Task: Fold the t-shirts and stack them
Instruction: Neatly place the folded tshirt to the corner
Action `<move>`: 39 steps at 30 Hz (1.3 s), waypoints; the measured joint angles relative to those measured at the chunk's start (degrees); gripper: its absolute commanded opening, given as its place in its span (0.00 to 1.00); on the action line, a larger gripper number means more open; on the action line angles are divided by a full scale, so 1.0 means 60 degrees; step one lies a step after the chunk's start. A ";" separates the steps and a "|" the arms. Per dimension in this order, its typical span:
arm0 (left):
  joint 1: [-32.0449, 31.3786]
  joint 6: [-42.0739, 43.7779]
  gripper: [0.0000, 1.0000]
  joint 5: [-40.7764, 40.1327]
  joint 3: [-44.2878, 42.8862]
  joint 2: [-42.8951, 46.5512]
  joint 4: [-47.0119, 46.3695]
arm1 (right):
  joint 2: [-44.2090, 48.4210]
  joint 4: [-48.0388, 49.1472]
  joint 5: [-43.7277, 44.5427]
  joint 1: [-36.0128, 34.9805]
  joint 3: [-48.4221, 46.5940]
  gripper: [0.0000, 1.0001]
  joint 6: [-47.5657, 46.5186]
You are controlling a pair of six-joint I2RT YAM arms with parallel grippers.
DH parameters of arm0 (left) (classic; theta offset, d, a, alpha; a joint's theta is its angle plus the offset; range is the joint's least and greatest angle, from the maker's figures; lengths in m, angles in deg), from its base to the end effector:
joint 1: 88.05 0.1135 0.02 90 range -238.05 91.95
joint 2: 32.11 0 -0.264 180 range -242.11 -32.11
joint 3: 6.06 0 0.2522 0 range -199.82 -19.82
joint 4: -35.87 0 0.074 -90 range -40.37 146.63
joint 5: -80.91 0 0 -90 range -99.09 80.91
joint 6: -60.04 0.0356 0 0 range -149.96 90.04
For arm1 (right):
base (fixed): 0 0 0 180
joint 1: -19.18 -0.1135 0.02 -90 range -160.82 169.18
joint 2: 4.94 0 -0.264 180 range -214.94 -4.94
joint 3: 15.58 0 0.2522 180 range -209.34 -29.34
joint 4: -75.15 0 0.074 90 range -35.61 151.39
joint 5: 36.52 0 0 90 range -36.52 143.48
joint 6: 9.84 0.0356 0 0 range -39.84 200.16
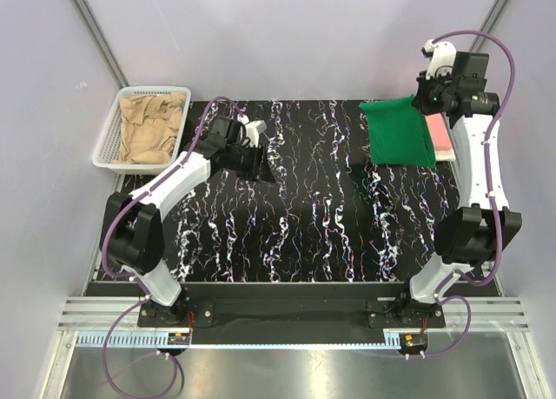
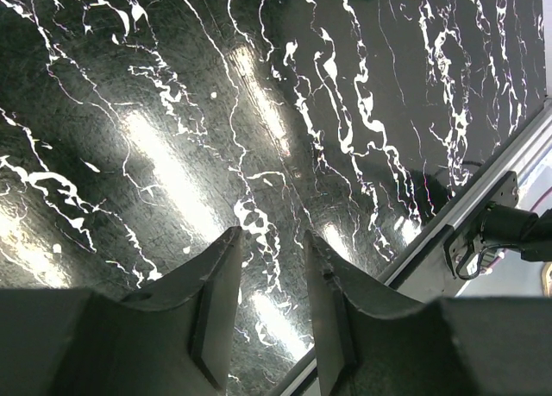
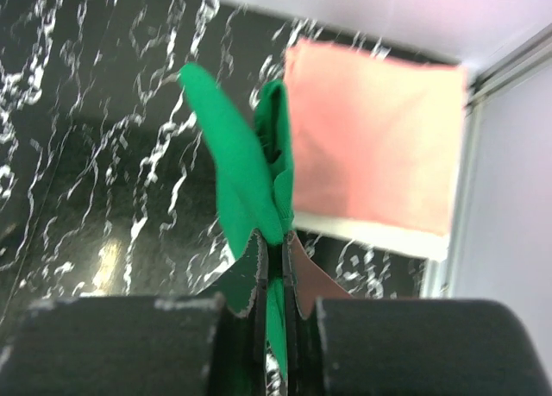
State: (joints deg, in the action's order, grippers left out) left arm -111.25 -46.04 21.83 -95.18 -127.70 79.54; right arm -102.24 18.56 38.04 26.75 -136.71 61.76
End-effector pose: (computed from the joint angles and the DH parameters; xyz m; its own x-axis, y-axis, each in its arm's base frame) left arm 0.3267 -0.1599 0.2676 -0.8554 0.1081 -0.5066 0.4202 0.7168 -0.5565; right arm 0.3733 -0.0401 0.4186 -0.4790 -0.2433 -0.8434 -0.2594 0.9571 -0.1287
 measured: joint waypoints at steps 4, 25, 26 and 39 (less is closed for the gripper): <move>-0.0007 0.0000 0.40 0.0044 0.0022 0.0146 0.0004 | -0.0248 -0.0033 0.0091 0.0018 -0.0951 0.00 -0.0215; 0.0051 0.0004 0.41 0.0069 0.0022 0.0568 0.0000 | -0.1905 -0.0601 -0.0605 0.0765 -0.2714 0.00 -0.0911; 0.0051 0.0004 0.41 0.0069 0.0022 0.0568 0.0000 | -0.2014 -0.0616 -0.0630 0.0816 -0.2805 0.00 -0.0914; 0.0055 0.0007 0.41 0.0073 0.0062 0.0678 0.0000 | -0.4921 -0.0579 -0.1038 0.1483 -0.5275 0.00 -0.0889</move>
State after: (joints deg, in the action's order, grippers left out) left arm -110.92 -45.99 22.26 -94.81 -123.64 79.54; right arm -131.77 15.09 31.81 35.65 -168.36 56.43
